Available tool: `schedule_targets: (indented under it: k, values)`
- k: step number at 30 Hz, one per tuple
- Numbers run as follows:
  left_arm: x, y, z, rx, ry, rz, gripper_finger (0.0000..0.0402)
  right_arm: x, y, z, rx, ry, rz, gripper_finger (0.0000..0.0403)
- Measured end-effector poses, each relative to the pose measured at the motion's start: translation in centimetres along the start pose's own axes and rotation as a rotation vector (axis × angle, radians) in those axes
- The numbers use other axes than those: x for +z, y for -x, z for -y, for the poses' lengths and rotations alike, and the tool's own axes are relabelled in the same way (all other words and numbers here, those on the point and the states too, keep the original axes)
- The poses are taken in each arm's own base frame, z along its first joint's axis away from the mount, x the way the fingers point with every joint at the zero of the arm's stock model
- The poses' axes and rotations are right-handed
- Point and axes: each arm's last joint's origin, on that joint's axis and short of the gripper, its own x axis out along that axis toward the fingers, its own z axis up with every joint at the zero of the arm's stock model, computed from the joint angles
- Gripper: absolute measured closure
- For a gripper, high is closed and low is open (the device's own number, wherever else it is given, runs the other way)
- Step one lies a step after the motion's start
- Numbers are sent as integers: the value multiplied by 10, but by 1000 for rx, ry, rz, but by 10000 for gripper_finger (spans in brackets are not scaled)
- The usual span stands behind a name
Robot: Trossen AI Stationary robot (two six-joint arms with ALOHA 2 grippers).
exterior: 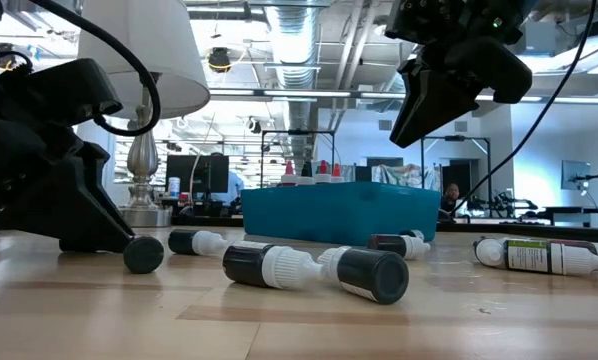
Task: Pick & Place food coloring
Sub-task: Put the small violet food coloring bottle into the blue bin
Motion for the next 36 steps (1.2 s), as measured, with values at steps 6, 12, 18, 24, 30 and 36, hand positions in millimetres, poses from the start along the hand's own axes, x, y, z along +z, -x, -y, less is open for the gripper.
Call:
schedule_targets:
  k: [6, 12, 18, 24, 30, 36]
  values:
    - [0, 0, 0, 6, -29, 14, 334, 0, 0, 0, 0, 0, 0, 301]
    - [3, 1, 1, 22, -75, 60, 328, 0, 0, 0, 0, 0, 0, 301]
    - [19, 8, -5, 80, -98, 161, 332, 1, 0, 0, 0, -3, 8, 301]
    - [44, 17, -17, 163, -129, 265, 330, 1, 0, 0, 0, -6, 14, 301]
    - [82, 14, -38, 252, -163, 341, 330, 2, 0, 0, -1, -10, 23, 301]
    - [120, -4, -65, 168, -202, 411, 329, 2, 0, 0, 0, -35, 22, 301]
